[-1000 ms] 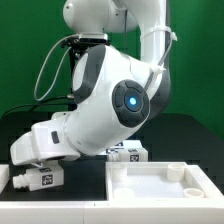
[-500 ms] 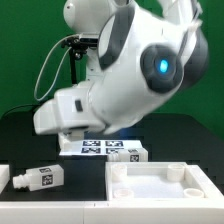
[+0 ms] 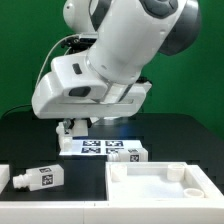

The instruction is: Assemble one leg

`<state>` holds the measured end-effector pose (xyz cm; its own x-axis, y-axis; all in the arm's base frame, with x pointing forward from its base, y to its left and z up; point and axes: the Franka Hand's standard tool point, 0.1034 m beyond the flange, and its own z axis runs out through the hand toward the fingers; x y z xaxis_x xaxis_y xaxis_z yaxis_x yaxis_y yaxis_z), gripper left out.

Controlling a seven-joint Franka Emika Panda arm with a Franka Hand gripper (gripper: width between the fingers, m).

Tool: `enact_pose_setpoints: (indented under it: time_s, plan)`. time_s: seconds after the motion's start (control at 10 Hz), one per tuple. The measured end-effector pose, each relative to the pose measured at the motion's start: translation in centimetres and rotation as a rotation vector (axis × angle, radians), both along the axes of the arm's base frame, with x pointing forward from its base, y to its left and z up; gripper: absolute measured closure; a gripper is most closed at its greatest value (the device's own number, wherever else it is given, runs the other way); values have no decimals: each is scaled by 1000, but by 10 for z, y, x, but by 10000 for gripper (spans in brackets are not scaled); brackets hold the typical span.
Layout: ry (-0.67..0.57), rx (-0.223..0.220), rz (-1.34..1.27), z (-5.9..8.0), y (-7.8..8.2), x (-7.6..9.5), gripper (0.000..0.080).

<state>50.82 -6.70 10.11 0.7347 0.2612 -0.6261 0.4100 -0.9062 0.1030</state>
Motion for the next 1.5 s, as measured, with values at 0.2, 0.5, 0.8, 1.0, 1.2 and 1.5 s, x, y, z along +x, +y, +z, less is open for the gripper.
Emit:
enact_pose_setpoints:
  time_s: [0.2,0.5,0.8,1.0,1.2,1.5]
  plan:
    - [-92,71,-142,17,38,9,515]
    - [-291,137,-347,61,75,48,514]
    - [-461,181,-326,58,73,57,514]
    - [-611,215,-309,57,74,63,514]
    - [-814,270,-373,50,113,82,514]
    - [-1083,349,-423,53,164,105,514]
